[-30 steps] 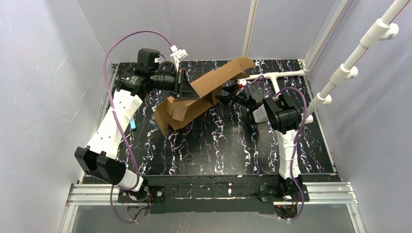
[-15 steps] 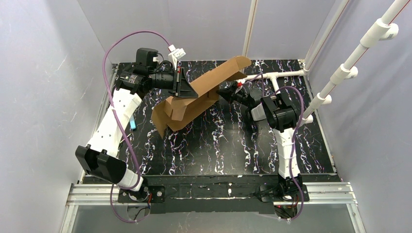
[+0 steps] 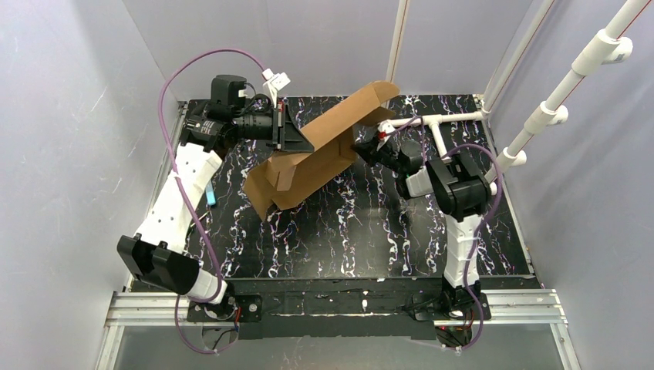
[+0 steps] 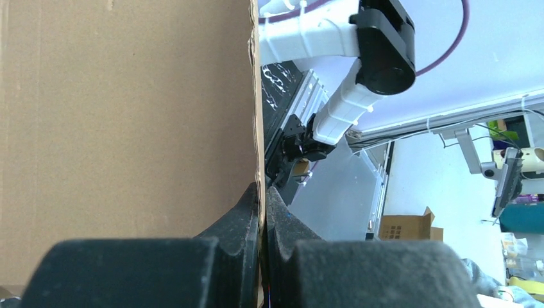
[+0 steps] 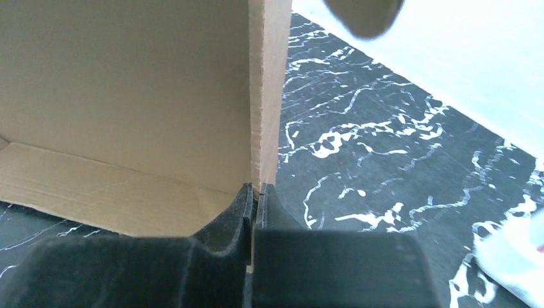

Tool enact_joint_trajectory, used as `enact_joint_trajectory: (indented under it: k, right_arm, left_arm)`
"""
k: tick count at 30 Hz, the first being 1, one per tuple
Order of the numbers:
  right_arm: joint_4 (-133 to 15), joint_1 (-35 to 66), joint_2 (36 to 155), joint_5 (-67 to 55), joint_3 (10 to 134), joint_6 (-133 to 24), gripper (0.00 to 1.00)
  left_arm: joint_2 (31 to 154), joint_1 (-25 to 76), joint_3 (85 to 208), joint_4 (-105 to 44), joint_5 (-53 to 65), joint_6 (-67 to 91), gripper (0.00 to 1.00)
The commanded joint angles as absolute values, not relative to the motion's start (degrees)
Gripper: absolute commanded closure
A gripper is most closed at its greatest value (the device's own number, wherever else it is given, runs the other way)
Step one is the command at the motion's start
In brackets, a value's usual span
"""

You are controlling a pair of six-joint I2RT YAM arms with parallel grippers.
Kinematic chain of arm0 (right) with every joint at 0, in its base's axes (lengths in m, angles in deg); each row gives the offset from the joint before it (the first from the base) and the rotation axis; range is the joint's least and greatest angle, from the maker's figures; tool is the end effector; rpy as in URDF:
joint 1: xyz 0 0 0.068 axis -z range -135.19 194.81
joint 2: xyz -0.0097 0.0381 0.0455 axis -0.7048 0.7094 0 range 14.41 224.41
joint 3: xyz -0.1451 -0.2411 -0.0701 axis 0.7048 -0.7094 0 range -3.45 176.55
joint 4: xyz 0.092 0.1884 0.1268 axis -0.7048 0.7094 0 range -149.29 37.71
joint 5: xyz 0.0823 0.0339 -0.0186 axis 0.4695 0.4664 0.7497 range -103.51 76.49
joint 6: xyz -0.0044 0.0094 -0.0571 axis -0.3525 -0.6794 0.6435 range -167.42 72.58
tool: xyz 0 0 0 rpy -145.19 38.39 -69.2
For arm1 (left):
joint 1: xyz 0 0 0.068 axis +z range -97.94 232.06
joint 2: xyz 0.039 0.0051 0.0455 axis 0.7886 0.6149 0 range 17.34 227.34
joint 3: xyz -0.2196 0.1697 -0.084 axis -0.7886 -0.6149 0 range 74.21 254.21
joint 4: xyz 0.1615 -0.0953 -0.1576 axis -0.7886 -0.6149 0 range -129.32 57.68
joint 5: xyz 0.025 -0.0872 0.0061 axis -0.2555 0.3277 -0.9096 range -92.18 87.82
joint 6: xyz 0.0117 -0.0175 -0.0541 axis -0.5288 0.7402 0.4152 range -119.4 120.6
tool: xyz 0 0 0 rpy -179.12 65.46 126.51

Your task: Fold the paper box

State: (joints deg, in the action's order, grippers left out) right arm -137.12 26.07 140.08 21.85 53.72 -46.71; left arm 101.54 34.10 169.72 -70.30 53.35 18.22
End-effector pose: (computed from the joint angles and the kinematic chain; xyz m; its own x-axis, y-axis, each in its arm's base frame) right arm 0.3993 0.1609 0.1703 0.1633 0.0447 -0.9856 -0.8008 0.5895 -0.1059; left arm 0.2651 -0.1220 0.4533 -0.6720 0.0377 -0.7396 0.7049 0.3385 -0.6233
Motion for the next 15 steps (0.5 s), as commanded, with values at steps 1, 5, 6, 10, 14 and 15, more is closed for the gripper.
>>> enact_joint_trajectory:
  k: [1, 5, 6, 10, 14, 15]
  right_arm:
    - [-127.4, 26.5, 128.4, 20.3, 50.1, -43.0, 0.99]
    - [-109.6, 26.5, 118.2, 18.2, 47.8, -39.5, 0.99]
    - [-105.1, 26.5, 115.7, 18.2, 47.6, -37.9, 0.99]
    - [-85.0, 26.9, 107.0, 17.5, 48.8, -33.3, 0.99]
    - [-63.4, 27.1, 101.2, 17.8, 53.0, -28.4, 0.99]
    - [-58.3, 27.0, 99.9, 17.8, 54.4, -27.1, 0.99]
  left_arm:
    - [97.9, 34.6, 168.8, -66.3, 53.0, 23.2, 1.0]
    - [96.3, 34.6, 167.8, -63.8, 51.1, 27.9, 0.93]
    - [95.7, 34.6, 167.5, -63.3, 50.7, 28.7, 0.9]
    - [93.0, 34.6, 165.9, -63.3, 47.4, 29.6, 0.7]
    - [89.4, 34.6, 163.0, -63.8, 43.6, 28.4, 0.55]
    - [88.8, 34.6, 162.0, -64.2, 42.7, 27.9, 0.54]
